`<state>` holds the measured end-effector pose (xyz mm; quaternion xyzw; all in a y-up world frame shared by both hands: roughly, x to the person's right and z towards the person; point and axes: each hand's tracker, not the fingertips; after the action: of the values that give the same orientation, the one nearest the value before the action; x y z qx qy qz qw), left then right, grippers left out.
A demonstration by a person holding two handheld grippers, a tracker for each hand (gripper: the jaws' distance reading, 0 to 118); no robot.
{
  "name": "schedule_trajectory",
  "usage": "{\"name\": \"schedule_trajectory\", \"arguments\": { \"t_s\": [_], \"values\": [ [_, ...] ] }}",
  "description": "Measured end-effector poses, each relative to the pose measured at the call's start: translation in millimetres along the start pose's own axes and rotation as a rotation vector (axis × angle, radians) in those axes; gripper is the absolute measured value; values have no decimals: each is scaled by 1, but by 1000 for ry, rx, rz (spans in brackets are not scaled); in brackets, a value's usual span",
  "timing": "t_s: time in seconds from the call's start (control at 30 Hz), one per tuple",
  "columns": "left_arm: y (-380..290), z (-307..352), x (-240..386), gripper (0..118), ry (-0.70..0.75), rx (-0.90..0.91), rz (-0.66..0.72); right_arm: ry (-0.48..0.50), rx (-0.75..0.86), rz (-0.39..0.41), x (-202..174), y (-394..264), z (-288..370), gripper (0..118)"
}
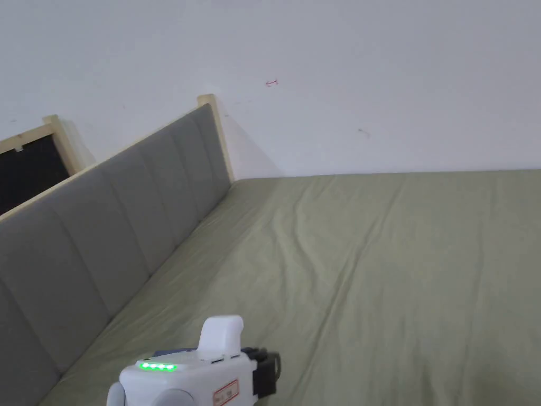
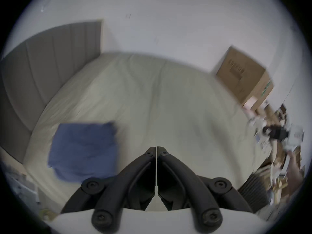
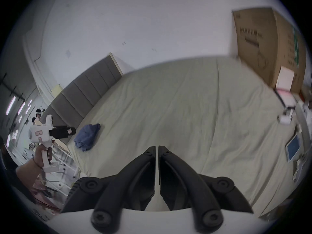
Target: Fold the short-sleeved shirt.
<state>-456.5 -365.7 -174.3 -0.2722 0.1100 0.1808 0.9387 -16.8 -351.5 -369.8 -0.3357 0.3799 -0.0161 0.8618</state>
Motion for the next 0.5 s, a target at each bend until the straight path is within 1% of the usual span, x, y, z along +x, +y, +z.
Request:
{"name": "schedule_trajectory", "arguments": {
  "t_s": [0.07, 0.13, 0.2, 0.27, 0.3, 0.33, 0.37, 0.4, 0.47, 0.5],
  "values": [
    [10, 6, 41, 1, 7, 221, -53, -14, 140, 50, -10, 11, 17, 3],
    [15, 14, 84, 1, 82, 420, -137, -33, 304, 64, -18, 21, 35, 3],
    [19, 21, 122, 1, 98, 546, -191, -59, 480, 85, -24, 28, 54, 3],
    [17, 27, 157, 1, 92, 611, -270, -145, 747, 164, -32, 21, 71, 3],
    [11, 30, 172, 1, 144, 652, -289, -217, 844, 186, -34, 15, 75, 3],
    [7, 32, 184, 1, 178, 703, -280, -317, 879, 175, -33, 14, 74, 3],
    [3, 34, 194, 1, 161, 718, -279, -380, 880, 160, -29, 16, 74, 3],
    [0, 36, 202, 1, 150, 723, -289, -377, 842, 129, -26, 21, 75, 3],
    [-4, 35, 218, 1, 172, 717, -313, -338, 804, 50, -17, 24, 79, 3],
    [-5, 36, 222, 1, 169, 717, -320, -345, 796, 33, -13, 28, 78, 3]
  ]
}}
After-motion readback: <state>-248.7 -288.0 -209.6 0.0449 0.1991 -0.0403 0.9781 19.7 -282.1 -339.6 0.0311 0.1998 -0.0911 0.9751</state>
